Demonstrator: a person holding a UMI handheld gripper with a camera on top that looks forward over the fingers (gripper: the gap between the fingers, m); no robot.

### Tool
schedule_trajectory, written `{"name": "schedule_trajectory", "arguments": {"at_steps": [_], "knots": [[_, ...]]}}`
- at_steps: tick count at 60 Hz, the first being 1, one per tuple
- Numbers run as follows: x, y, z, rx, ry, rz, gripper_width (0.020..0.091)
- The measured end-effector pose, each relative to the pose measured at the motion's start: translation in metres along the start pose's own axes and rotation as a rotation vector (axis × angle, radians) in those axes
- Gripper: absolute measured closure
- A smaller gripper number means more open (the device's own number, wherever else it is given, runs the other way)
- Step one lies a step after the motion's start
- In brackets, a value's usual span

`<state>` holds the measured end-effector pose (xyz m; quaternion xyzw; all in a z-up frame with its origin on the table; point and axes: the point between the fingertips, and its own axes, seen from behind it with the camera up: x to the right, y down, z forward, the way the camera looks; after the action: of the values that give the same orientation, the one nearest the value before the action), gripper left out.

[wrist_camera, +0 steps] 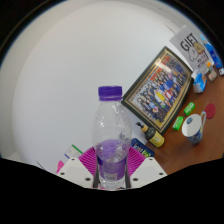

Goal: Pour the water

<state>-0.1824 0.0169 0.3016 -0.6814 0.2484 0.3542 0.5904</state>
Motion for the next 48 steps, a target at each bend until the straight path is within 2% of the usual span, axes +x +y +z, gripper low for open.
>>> {"name": "schedule_trajectory", "arguments": {"at_steps": [11, 20, 48], "knots": [[0.056, -0.029, 0.034, -0.01, -0.008, 0.415, 0.0746], [0.101, -0.027, 0.052, -0.044, 0.035, 0.628, 0.0746], [0.135, -0.012, 0.075, -0.069, -0.018, 1.171, 0.0746]]}}
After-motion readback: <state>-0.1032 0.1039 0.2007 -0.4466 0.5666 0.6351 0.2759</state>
